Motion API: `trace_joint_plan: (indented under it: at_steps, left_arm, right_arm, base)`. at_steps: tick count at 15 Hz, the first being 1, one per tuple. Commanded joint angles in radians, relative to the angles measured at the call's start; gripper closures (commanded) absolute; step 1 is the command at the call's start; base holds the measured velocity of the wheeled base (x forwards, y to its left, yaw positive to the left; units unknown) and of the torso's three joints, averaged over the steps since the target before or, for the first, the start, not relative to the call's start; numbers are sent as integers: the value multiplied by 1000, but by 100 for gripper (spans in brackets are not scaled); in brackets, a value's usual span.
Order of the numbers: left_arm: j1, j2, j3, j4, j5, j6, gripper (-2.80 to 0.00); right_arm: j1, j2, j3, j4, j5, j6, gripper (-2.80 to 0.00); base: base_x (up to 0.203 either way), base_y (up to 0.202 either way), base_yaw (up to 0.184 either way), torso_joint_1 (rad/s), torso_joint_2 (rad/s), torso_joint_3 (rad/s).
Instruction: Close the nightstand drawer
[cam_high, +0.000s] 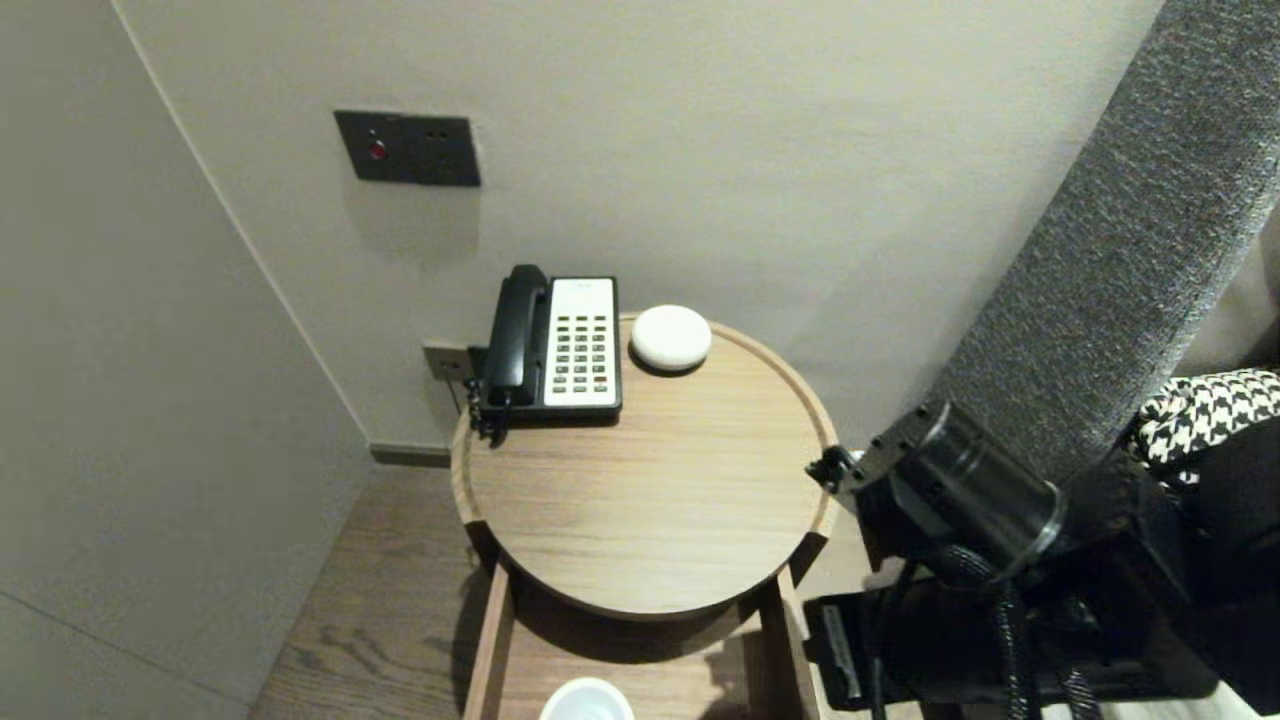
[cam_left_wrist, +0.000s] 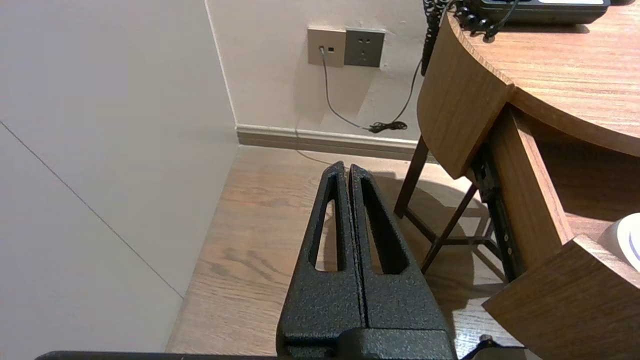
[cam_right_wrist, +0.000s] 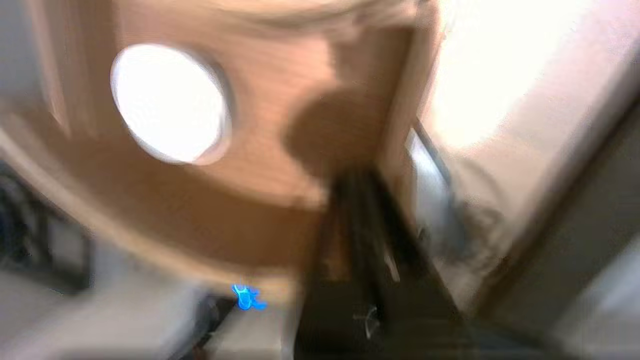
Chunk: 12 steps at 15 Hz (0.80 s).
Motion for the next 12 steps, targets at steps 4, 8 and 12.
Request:
trace_joint_plan:
  at_steps: [4,8,12]
  left_arm:
    - [0,0,-1,-1,0,0,0]
    - [0,0,1,-1,0,0,0]
    - [0,0,-1,-1,0,0,0]
  right_arm:
    - [-30,-131,289,-3,23,3,0]
    - [-17,-168,359,-4,150,-12,0]
    - [48,-153,407,-5,250,-118,0]
  base:
    - [0,0,0,0,0,0]
    - [0,0,0,0,0,0]
    - [0,0,0,0,0,0]
